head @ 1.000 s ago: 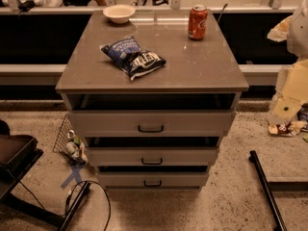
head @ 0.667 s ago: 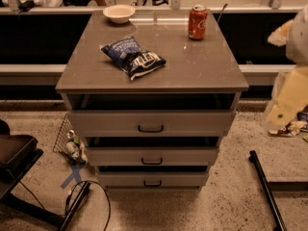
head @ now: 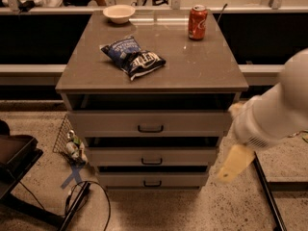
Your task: Open bottom drawer
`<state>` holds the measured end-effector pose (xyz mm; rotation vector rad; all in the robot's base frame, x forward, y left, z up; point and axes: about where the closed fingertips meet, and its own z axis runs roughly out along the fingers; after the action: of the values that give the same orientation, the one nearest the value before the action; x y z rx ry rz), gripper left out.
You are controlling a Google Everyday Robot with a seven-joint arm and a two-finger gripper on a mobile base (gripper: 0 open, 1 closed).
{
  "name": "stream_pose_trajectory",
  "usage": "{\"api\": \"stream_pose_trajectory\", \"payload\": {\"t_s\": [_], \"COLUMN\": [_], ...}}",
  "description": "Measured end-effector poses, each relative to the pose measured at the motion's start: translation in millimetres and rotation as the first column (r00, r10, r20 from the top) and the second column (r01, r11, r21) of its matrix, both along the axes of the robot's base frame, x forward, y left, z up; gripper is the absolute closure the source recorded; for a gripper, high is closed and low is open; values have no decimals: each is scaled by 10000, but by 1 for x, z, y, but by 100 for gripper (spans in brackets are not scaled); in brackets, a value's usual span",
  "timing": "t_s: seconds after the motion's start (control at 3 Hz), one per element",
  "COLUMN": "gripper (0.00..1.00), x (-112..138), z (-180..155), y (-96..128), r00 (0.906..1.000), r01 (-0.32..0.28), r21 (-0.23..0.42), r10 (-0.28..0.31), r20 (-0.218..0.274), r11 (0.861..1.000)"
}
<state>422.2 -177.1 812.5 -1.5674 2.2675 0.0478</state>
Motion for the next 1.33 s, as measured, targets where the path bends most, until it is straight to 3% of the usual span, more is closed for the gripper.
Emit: {"api": "stream_pose_trajectory", "payload": {"t_s": [0.33, 0.67, 1.0, 1.33], "gripper": [0, 0, 0, 0], "x": [10, 32, 66, 86], "z": [-86, -158, -191, -182], "y": [23, 48, 70, 77], "r00": [9995, 9993, 9947, 9840], "r01": [-244, -378, -303, -137], "r21": [-374, -647, -531, -337], "r10": [236, 380, 353, 194], "r20": [-204, 28, 962, 1769], "r11": [9990, 9972, 9981, 9993]}}
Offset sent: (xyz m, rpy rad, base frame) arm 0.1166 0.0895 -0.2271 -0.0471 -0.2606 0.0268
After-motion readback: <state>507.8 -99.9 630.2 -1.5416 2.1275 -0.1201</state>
